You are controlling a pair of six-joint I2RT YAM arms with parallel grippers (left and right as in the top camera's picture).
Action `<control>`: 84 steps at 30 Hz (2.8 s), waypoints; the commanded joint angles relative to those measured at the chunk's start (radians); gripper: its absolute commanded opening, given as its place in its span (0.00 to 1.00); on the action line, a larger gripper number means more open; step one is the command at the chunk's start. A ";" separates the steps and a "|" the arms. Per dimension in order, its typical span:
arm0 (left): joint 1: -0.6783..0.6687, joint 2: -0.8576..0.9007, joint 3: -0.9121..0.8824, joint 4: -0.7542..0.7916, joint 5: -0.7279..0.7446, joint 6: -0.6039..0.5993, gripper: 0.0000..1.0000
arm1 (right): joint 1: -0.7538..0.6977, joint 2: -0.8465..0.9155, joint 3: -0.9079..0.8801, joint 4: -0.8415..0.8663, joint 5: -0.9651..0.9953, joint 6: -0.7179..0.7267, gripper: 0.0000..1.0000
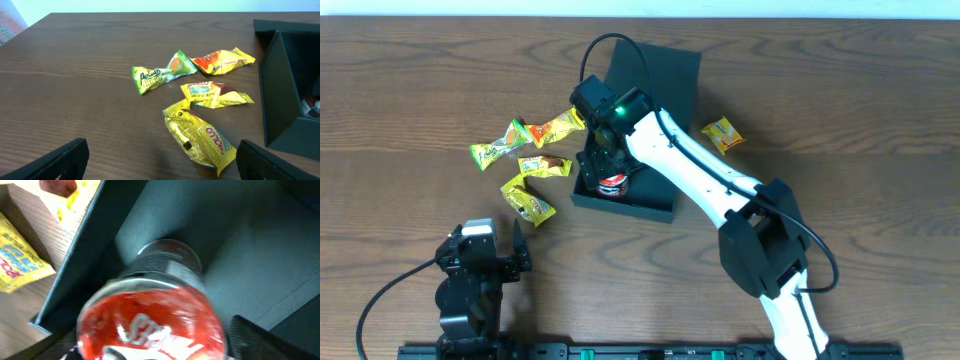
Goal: Pack container
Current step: 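Tip the Pringles can onto its side inside the box with right gripper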
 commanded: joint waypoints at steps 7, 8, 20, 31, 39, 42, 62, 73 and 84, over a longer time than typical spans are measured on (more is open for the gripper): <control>0.006 -0.006 -0.020 -0.005 0.000 -0.015 0.95 | -0.031 0.009 0.000 0.024 -0.191 0.005 0.68; 0.006 -0.006 -0.020 -0.005 0.000 -0.015 0.95 | -0.039 0.008 0.000 0.023 -0.216 0.005 0.67; 0.006 -0.006 -0.020 -0.005 0.000 -0.014 0.95 | -0.185 0.008 0.000 -0.066 -0.412 -0.005 0.66; 0.006 -0.006 -0.020 -0.005 0.000 -0.015 0.95 | -0.226 0.008 0.000 -0.157 -0.460 0.045 0.67; 0.006 -0.006 -0.020 -0.005 0.000 -0.015 0.95 | -0.226 0.009 -0.001 -0.156 -0.475 0.184 0.62; 0.006 -0.006 -0.020 -0.005 0.000 -0.015 0.95 | -0.226 0.009 -0.001 -0.134 -0.486 0.233 0.60; 0.006 -0.006 -0.020 -0.005 0.000 -0.015 0.95 | -0.258 0.093 -0.001 -0.124 -0.711 0.366 0.60; 0.006 -0.006 -0.020 -0.005 0.000 -0.015 0.95 | -0.256 0.145 -0.001 -0.132 -0.717 0.392 0.65; 0.006 -0.006 -0.020 -0.005 0.000 -0.014 0.95 | -0.256 0.142 0.008 -0.170 -0.576 0.411 0.84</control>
